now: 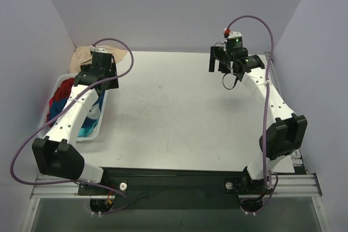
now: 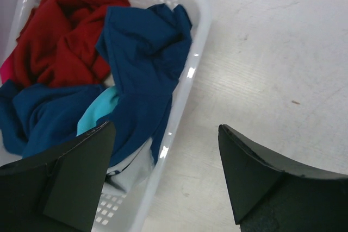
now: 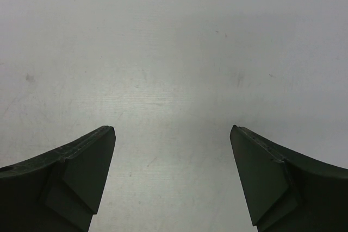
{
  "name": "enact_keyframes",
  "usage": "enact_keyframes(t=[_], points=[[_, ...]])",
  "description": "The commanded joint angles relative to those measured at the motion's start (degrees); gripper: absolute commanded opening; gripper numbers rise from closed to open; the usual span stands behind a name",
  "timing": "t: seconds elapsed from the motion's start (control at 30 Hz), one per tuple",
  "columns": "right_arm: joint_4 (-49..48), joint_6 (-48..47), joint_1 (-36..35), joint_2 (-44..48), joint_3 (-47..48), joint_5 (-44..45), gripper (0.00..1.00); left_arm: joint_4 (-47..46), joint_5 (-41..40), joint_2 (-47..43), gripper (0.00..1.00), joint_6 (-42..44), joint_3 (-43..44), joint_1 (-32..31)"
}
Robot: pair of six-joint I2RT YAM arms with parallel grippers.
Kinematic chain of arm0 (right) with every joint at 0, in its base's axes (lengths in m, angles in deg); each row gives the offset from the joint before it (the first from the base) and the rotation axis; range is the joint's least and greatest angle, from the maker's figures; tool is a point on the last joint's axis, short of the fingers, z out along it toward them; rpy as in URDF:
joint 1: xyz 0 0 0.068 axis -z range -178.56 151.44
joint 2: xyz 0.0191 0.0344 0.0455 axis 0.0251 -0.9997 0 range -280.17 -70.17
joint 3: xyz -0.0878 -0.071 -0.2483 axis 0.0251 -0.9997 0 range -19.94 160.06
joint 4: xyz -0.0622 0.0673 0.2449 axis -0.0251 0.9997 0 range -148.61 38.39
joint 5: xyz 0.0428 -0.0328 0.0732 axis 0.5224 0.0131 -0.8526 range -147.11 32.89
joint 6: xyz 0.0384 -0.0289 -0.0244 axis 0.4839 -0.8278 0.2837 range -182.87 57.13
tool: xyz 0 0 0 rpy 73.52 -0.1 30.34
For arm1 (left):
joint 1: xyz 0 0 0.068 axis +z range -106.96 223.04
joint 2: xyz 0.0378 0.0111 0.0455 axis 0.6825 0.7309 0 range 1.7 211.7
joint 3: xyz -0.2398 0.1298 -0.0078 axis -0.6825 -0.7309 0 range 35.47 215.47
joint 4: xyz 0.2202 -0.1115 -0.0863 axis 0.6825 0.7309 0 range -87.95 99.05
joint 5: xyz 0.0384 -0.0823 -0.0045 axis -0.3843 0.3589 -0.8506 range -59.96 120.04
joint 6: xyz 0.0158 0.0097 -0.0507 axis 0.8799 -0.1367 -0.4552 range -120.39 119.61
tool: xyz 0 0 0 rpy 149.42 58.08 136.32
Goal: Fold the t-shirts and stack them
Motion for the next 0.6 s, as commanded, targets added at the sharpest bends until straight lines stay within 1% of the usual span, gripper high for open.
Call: enact_keyframes(t=[0.0,0.1,0.23,0.37,0.43,0.47,0.57], points=[[0.8,1.3,-0.6,-2.3,2.8,-1.4,0.91,7.7,-8.6,-2.4,0.87,-2.8,1.5,0.8],[0.8,1.2,-0.8,-3.4,3.7,-1.9,0.91,13.0,-11.3,-4.3,0.84,-5.4,0.5,1.9],[0.8,1.2,-0.7,-4.4,4.0,-2.8,0.91,16.4,-10.9,-7.7,0.83,-6.9,-1.1,6.7],[0.8,1.8,-0.7,-5.3,3.9,-4.1,0.90,15.8,-9.7,-10.4,0.83,-6.3,-2.9,10.9],[0.8,2.1,-0.8,-5.9,4.1,-4.4,0.90,15.8,-9.6,-10.3,0.83,-6.2,-3.4,11.2],[0.8,2.2,-0.9,-6.0,4.2,-4.8,0.90,15.8,-9.7,-10.3,0.83,-6.2,-3.7,12.8],[0.8,2.1,-0.9,-6.2,4.6,-4.8,0.90,14.9,-7.5,-10.1,0.83,-6.2,-5.7,14.2]])
